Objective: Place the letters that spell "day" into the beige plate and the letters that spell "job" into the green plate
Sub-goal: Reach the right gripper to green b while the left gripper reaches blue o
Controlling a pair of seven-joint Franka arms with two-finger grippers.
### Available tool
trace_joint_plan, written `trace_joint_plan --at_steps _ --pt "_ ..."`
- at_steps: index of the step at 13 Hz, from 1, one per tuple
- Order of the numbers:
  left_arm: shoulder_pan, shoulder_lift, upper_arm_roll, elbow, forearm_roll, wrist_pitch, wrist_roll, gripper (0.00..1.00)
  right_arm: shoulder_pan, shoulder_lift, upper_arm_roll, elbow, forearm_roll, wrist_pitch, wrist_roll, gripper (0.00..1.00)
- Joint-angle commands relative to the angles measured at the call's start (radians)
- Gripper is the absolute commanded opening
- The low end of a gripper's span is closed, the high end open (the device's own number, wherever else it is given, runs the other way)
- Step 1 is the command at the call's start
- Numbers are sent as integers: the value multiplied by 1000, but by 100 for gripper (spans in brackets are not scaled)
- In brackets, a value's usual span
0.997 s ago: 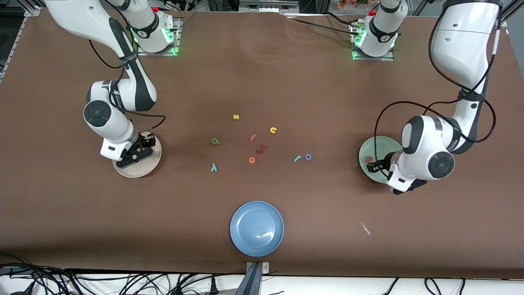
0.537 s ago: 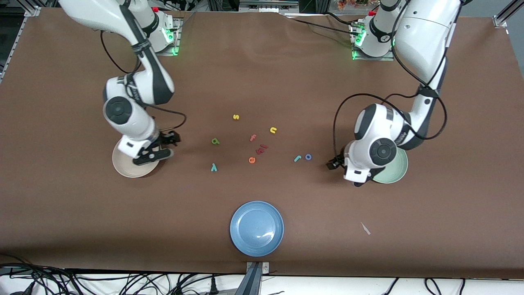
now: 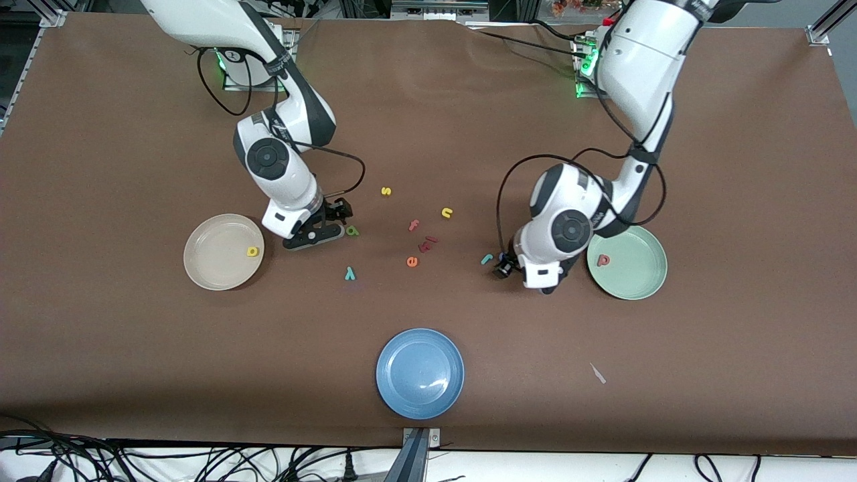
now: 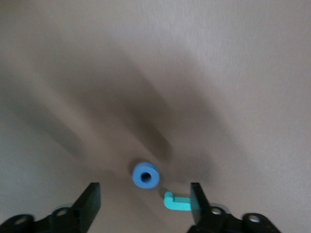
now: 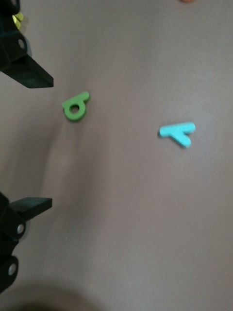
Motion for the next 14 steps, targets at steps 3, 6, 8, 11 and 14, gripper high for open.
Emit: trace_joint_plan --at_steps 3,6,8,11,14 --pt "-7 10 18 -11 -14 16 -15 66 48 64 1 -12 -81 118 -9 96" --pt "-3 13 18 -17 42 20 -21 61 53 94 1 5 -127 136 -18 95" --pt "-4 13 17 -19 39 25 -24 60 53 112 1 28 -138 139 -30 87" --pt "-4 18 17 -19 36 28 -24 57 62 126 1 50 -139 138 -29 73" --pt "-4 21 17 -19 33 29 -24 47 68 143 1 66 -145 138 -29 66"
